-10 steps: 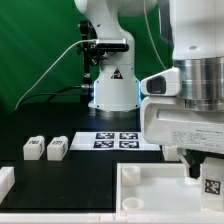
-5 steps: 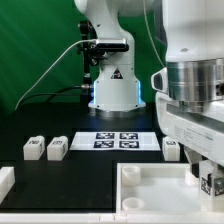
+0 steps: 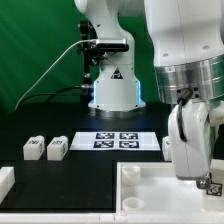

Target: Assemble one leg

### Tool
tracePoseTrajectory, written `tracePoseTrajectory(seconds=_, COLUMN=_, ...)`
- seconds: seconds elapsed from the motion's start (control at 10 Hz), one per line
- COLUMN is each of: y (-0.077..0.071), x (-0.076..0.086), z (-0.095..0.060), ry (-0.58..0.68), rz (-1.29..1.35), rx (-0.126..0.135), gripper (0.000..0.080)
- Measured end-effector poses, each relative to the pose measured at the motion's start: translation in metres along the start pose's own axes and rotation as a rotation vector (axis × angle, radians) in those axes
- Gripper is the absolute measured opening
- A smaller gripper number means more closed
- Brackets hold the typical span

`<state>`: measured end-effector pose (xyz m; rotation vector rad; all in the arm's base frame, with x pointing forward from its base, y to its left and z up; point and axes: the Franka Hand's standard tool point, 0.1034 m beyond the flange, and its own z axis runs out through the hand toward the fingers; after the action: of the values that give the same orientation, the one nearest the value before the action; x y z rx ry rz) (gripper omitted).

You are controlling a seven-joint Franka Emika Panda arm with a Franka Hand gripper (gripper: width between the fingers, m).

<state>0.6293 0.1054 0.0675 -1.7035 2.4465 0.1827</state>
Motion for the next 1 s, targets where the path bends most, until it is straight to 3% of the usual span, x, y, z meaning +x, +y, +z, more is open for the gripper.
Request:
tracePoseTrajectory(seconds=0.1, y=0.001, x=-0.001, z=0.0, ry=0.0, rz=-0.054, rx=-0.001, gripper=0.0364)
tracePoseTrajectory(seconds=0.2, y=0.002, x=-0.005, z=0.001, ry=0.019, rz=-0.233, rx=0.004, gripper=0.0364)
tracePoseTrajectory(seconds=0.3, y=0.003, x=-0.011, z=0.002, ry=0.026, rz=-0.418, rx=0.01, gripper=0.0562)
tracePoseTrajectory(seconds=0.4, y=0.003, x=-0.017, z=0.002, ry=0.028, rz=-0.648, rx=0.024, gripper=0.0622)
tracePoseTrajectory(seconds=0.7, y=0.001, x=-0.012, z=0.002, ry=0.053, rz=-0.954, rx=0.015, gripper=0.0646)
tracePoseTrajectory(seconds=1.0, y=-0.01, x=-0.017, z=0.003, ry=0.117, rz=-1.545, rx=-0.038, gripper=0.0649)
